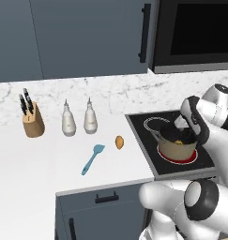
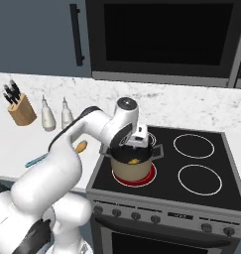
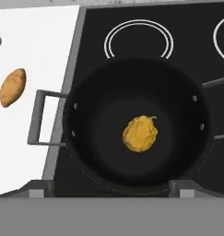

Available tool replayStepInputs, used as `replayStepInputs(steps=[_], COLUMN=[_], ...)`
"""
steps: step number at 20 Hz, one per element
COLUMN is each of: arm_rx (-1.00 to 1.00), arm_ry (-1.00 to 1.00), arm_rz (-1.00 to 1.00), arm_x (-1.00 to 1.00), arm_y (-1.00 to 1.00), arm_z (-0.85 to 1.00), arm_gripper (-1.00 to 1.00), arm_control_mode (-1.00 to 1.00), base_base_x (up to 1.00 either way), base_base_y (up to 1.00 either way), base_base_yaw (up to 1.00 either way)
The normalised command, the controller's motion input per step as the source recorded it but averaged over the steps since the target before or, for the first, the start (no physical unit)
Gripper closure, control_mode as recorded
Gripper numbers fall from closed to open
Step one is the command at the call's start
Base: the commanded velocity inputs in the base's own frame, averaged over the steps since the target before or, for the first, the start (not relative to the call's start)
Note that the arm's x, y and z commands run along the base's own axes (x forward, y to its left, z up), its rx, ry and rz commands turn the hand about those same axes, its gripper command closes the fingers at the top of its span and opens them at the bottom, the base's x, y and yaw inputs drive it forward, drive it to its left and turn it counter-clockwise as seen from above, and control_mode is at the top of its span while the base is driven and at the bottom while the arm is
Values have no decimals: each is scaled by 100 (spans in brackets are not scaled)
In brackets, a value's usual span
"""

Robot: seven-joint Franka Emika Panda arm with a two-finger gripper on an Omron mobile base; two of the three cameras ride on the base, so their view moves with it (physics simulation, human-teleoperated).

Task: Put the squash and potato in the pot. Retrieve the spatula and lightly stir the vegetables in the pot.

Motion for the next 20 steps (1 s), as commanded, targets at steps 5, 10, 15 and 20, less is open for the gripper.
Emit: replayStepInputs(steps=[5, 10, 15, 20], arm_rx=[0, 0, -1, -9], arm_ry=[0, 10, 14, 11], arm_rz=[0, 0, 0, 0], arm_x=[-40, -4, 0, 31], arm_y=[100, 100, 100, 100], arm_z=[86, 43, 8, -28], arm_gripper=[-100, -100, -100, -100], arm_control_mode=[-100, -100, -100, -100], base_base_x=[0, 0, 0, 0], base_base_y=[0, 0, 0, 0], base_base_yaw=[0, 0, 0, 0])
